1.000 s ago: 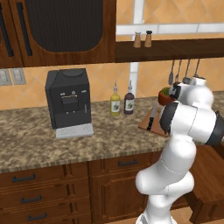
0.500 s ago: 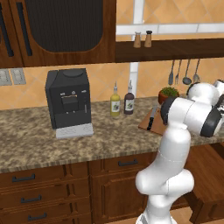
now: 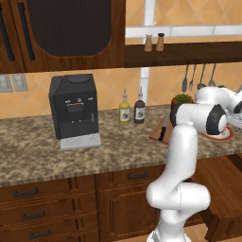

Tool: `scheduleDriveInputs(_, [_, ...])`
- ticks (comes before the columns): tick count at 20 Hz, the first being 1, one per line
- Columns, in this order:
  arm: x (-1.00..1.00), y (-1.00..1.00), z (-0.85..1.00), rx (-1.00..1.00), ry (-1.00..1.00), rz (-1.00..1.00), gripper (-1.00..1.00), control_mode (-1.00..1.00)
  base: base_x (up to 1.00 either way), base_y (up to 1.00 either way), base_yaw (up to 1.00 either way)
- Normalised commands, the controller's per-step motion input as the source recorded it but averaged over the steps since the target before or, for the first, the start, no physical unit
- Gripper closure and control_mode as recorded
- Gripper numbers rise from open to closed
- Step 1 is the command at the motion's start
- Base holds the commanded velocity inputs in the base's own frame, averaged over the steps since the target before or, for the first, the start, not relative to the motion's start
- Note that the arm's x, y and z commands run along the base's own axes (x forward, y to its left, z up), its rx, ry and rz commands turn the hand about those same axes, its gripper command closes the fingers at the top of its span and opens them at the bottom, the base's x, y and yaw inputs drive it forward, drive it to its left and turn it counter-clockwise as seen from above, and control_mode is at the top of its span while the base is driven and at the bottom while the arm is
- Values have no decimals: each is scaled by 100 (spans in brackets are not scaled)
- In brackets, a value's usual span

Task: Pick up the knife from the drawer and place it on the cutting board. Then place the meat from the plate to the cutting board.

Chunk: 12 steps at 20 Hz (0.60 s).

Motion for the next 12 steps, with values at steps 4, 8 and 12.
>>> scheduleDriveInputs(4, [84,-15,-3,0,-17,-56,-100,-100,0,0,0])
scheduleDriveInputs(8, [51,-13,-3,8,-9,-39,-100,-100,0,0,0])
scheduleDriveInputs(12, [4,-22,-14,16,0,-8,-100,-100,0,0,0])
